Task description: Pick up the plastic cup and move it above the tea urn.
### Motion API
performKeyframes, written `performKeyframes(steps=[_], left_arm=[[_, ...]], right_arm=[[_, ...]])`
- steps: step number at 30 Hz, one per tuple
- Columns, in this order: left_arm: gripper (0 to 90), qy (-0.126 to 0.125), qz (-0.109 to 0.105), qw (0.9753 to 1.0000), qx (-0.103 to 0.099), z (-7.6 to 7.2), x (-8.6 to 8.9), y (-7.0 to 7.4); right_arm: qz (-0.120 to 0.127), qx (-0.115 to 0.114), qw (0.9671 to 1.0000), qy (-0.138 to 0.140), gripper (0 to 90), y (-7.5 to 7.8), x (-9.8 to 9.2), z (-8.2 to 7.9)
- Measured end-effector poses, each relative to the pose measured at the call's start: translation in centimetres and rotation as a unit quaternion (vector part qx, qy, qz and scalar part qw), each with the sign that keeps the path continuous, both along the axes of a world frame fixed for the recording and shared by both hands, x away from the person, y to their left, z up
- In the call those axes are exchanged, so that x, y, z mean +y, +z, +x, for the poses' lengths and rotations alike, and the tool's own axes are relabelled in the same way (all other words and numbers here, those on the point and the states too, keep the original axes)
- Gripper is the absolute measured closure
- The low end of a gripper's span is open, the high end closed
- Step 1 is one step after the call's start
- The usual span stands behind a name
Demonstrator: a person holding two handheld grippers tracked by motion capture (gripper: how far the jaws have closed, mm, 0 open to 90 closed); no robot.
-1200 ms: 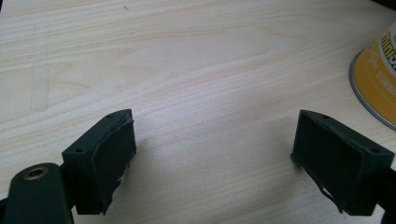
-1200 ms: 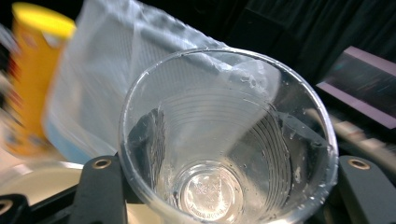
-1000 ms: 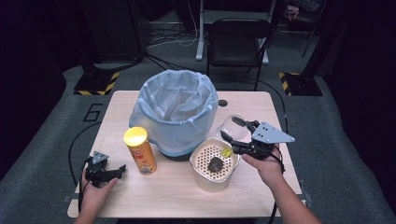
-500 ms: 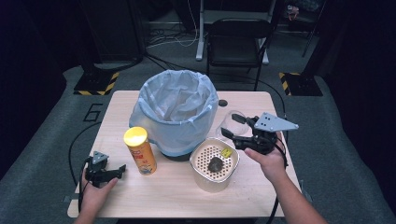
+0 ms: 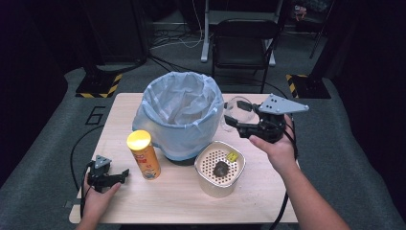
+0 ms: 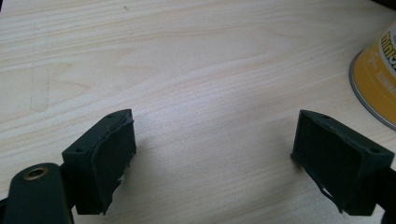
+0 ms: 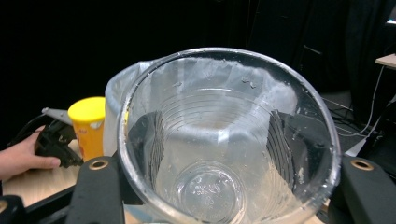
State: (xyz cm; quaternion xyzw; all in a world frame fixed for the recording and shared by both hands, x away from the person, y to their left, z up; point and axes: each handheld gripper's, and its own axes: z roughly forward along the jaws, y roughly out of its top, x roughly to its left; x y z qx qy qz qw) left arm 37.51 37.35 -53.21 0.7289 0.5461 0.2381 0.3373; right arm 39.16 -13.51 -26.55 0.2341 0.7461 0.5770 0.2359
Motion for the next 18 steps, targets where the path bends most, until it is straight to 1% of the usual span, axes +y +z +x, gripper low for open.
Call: performKeyframes(steps=[2,3,7,8,9,10,14,15,18], left_arm=[[13.0,0.000,0.000,1.0000,0.000,0.0,0.0,0.0],[13.0,0.000,0.001,1.0000,-0.001,0.0,0.0,0.0],[13.0,0.000,0.001,1.0000,-0.001,0.0,0.0,0.0],[13.0,0.000,0.001,1.0000,-0.001,0.0,0.0,0.0],[13.0,0.000,0.001,1.0000,-0.001,0.0,0.0,0.0],[13.0,0.000,0.001,1.0000,-0.001,0.0,0.0,0.0],[13.0,0.000,0.001,1.0000,-0.001,0.0,0.0,0.0],[13.0,0.000,0.001,1.0000,-0.001,0.0,0.0,0.0],[13.0,0.000,0.001,1.0000,-0.001,0.0,0.0,0.0]], right_arm=[[-0.007,-0.002,1.0000,-0.005,36.3,1.0,0.5,0.2],[-0.010,-0.002,0.9999,-0.003,36.3,1.7,0.9,0.4],[-0.005,-0.011,0.9999,0.003,36.2,3.1,1.8,1.0],[-0.005,-0.011,0.9999,0.003,36.2,3.1,1.8,1.0],[-0.004,-0.012,0.9999,0.002,36.0,3.7,2.3,1.4],[-0.004,-0.012,0.9999,0.002,36.0,3.7,2.3,1.4],[0.005,-0.019,0.9998,0.010,35.7,4.7,3.5,2.3],[0.008,-0.018,0.9997,0.012,35.5,4.9,3.9,2.5],[0.005,-0.019,0.9997,0.010,35.2,5.1,5.1,3.3]])
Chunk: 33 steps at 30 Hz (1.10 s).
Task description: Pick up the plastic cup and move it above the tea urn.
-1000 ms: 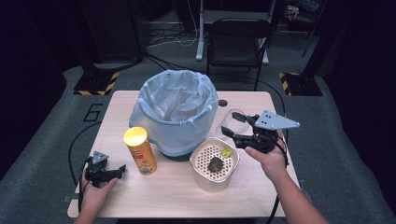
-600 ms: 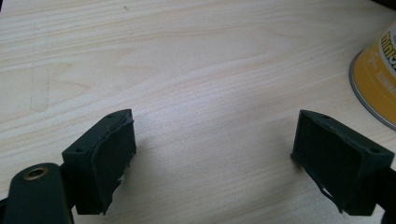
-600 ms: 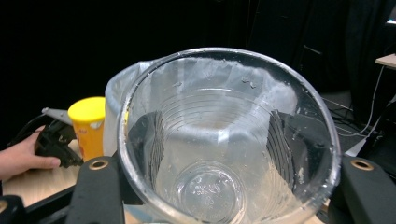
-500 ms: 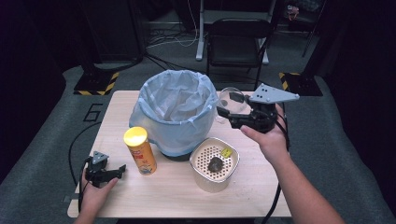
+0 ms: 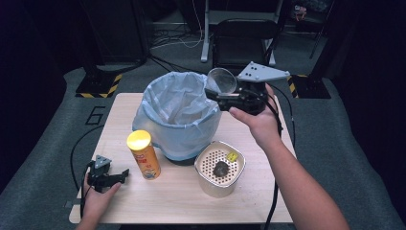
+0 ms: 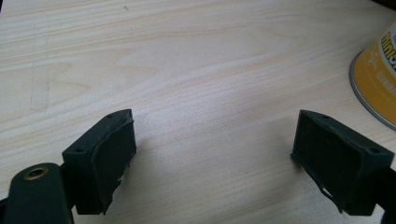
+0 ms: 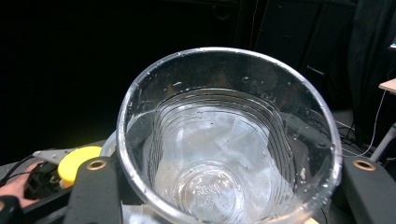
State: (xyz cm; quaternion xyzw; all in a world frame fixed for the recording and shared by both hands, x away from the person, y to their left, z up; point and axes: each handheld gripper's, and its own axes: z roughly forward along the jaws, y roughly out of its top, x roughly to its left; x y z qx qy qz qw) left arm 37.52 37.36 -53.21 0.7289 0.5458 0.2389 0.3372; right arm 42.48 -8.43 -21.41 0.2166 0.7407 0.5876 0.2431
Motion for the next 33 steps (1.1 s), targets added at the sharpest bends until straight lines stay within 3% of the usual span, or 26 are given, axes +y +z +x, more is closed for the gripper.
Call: performKeyframes(steps=[3,7,15,23,33], left_arm=[[13.0,0.000,0.000,1.0000,0.000,0.0,0.0,0.0],[13.1,0.000,0.000,1.0000,0.000,0.0,0.0,0.0],[13.1,0.002,-0.003,1.0000,0.000,0.0,0.0,0.0],[13.0,0.001,-0.001,1.0000,-0.001,0.0,0.0,0.0],[13.1,0.000,-0.001,1.0000,-0.002,0.0,0.0,0.0]], right_arm=[[-0.003,0.011,0.9999,0.006,33.5,0.0,1.6,1.3],[-0.013,0.009,0.9999,0.001,32.9,-0.3,3.4,2.3],[-0.024,0.021,0.9995,0.006,32.7,-0.7,6.4,3.8],[-0.047,0.029,0.9984,-0.007,32.0,-1.4,8.4,5.1],[-0.055,0.049,0.9972,-0.010,27.3,-2.2,9.5,5.9]])
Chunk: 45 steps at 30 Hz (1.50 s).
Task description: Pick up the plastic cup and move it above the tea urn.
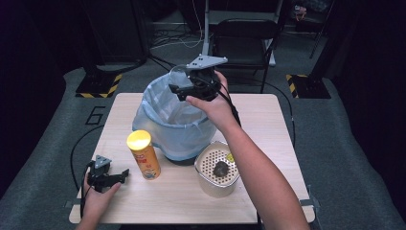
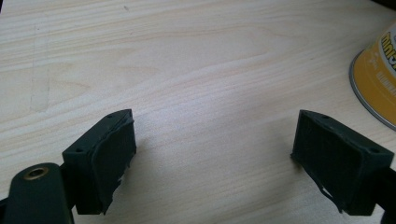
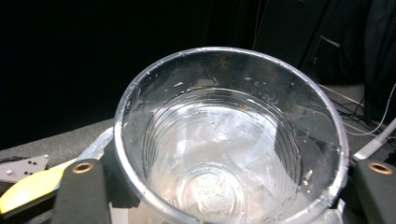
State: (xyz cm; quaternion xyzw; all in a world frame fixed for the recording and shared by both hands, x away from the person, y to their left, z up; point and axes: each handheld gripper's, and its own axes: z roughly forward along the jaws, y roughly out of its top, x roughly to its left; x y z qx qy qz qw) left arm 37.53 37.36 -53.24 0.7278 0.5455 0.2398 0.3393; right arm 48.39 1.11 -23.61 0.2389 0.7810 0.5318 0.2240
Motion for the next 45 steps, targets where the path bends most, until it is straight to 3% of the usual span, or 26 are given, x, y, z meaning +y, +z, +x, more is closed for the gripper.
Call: performKeyframes(steps=[3,4,6,14,19,23,24,26,28,32,34,38,44,45], left_arm=[[13.1,0.000,0.000,1.0000,0.000,0.0,0.0,0.0],[13.0,0.000,0.000,1.0000,0.000,0.0,0.0,0.0],[13.0,0.000,0.001,1.0000,0.002,0.0,0.0,0.0],[13.0,-0.001,0.003,1.0000,0.002,0.0,0.0,0.0],[13.2,0.001,-0.003,1.0000,0.002,0.0,0.0,0.0],[14.7,-0.003,0.002,1.0000,0.004,-0.1,0.1,0.1],[16.0,-0.001,0.003,1.0000,0.005,-0.2,0.1,0.2],[16.4,0.000,0.002,1.0000,0.004,-0.2,0.1,0.2],[18.4,0.002,-0.008,1.0000,0.004,-0.2,0.1,0.2],[22.5,-0.002,-0.005,0.9999,0.011,-0.3,0.3,0.5],[25.3,-0.007,-0.003,0.9999,0.012,-0.3,0.3,0.5],[28.1,-0.011,-0.014,0.9997,0.014,-0.4,0.1,0.6],[29.9,-0.021,-0.035,0.9991,0.011,-0.5,0.1,1.1],[30.0,-0.027,-0.035,0.9990,0.001,-0.6,0.0,1.3]], right_arm=[[0.000,0.007,1.0000,0.007,24.5,-0.2,0.2,0.1],[0.002,0.008,1.0000,0.004,18.0,-0.5,0.3,0.3],[0.000,0.015,0.9999,-0.001,14.2,-0.7,0.4,0.4],[0.000,0.019,0.9998,-0.004,13.2,-1.0,0.4,0.4],[0.011,0.018,0.9998,0.007,14.1,-0.9,-0.3,-0.5],[0.017,0.014,0.9996,0.015,15.5,-1.0,-1.7,-1.4],[0.022,0.015,0.9993,0.026,23.4,-1.1,-2.5,-1.9],[0.019,0.013,0.9993,0.031,24.4,-1.2,-2.8,-2.1],[0.012,0.010,0.9994,0.030,24.6,-1.4,-3.6,-2.5],[0.015,0.014,0.9995,0.024,25.2,-1.4,-5.2,-3.2],[0.012,0.006,0.9996,0.024,25.2,-1.7,-6.5,-3.9],[0.011,0.008,0.9997,0.021,24.7,-2.2,-7.9,-4.8],[0.008,0.015,0.9998,0.006,22.6,-3.7,-10.2,-5.5],[0.005,0.014,0.9999,0.003,22.6,-3.9,-10.5,-5.6]])
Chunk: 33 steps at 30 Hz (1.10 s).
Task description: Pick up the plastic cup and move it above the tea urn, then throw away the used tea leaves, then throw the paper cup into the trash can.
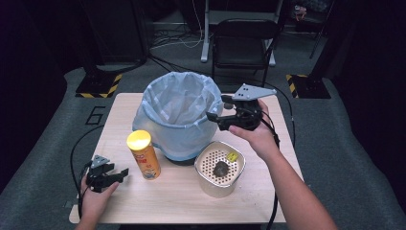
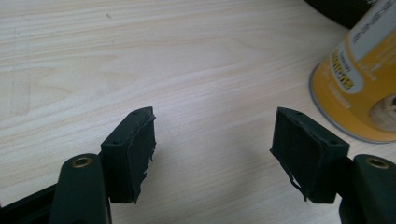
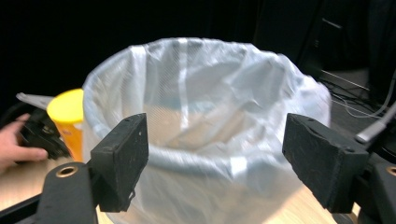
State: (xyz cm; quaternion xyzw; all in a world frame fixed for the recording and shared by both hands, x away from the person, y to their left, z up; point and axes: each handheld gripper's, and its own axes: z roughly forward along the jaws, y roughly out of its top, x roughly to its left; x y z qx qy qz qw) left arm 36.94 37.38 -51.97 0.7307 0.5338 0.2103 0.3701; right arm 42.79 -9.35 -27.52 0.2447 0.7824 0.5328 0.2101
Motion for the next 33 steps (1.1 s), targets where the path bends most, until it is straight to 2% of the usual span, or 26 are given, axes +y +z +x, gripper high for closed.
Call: performKeyframes(steps=[3,4,5,6,8,10,14,15,16,18,20,24,30,31,33], left_arm=[[31.0,-0.008,0.003,1.0000,0.001,-0.2,-0.1,0.4],[31.3,-0.007,-0.005,1.0000,-0.005,-0.2,-0.2,0.5],[31.3,-0.012,-0.006,0.9999,-0.002,-0.4,-0.2,0.8],[31.3,-0.011,-0.006,0.9998,-0.018,-0.5,-0.4,1.0],[31.3,-0.013,-0.007,0.9997,-0.018,-0.6,-0.4,1.3],[31.3,-0.012,-0.008,0.9994,-0.032,-0.8,-0.5,1.7],[31.3,-0.016,-0.015,0.9991,-0.036,-1.2,-0.5,2.7],[29.2,-0.015,-0.025,0.9990,-0.033,-1.3,-0.4,3.2],[26.5,-0.015,-0.025,0.9990,-0.033,-1.3,-0.4,3.2],[21.9,-0.013,-0.029,0.9992,-0.025,-1.5,-0.2,3.7],[20.3,-0.014,-0.033,0.9990,-0.028,-1.5,-0.2,3.8],[17.6,-0.020,-0.028,0.9986,-0.040,-1.9,-0.4,4.4],[15.8,-0.037,-0.035,0.9975,-0.049,-2.5,-1.0,5.5],[15.5,-0.047,-0.035,0.9973,-0.044,-2.6,-1.1,5.7],[15.5,-0.062,-0.045,0.9959,-0.048,-2.8,-1.6,6.1]], right_arm=[[0.004,0.003,1.0000,-0.002,22.6,-0.4,-0.5,-0.2],[0.005,0.001,1.0000,-0.008,22.7,-0.8,-1.1,-0.4],[0.005,0.001,1.0000,-0.008,22.7,-0.8,-1.1,-0.4],[-0.004,-0.001,0.9998,-0.019,22.7,-1.2,-1.5,-0.7],[-0.005,0.000,0.9998,-0.020,22.7,-1.4,-1.8,-0.8],[0.000,0.004,0.9996,-0.027,22.7,-1.8,-2.3,-1.2],[-0.015,0.001,0.9989,-0.045,22.9,-3.0,-3.0,-1.9],[-0.011,0.004,0.9987,-0.049,23.0,-3.6,-3.4,-2.3],[-0.011,0.004,0.9987,-0.049,23.0,-3.6,-3.4,-2.3],[-0.014,0.002,0.9983,-0.057,23.6,-4.6,-4.1,-2.8],[-0.014,-0.003,0.9980,-0.061,24.0,-4.9,-4.3,-2.9],[-0.018,0.004,0.9971,-0.073,24.0,-6.5,-5.5,-3.7],[-0.011,0.009,0.9958,-0.091,24.0,-7.9,-6.6,-3.9],[-0.006,0.013,0.9953,-0.096,24.0,-8.2,-6.8,-3.9],[0.004,0.020,0.9944,-0.104,24.0,-8.8,-7.4,-4.0]])
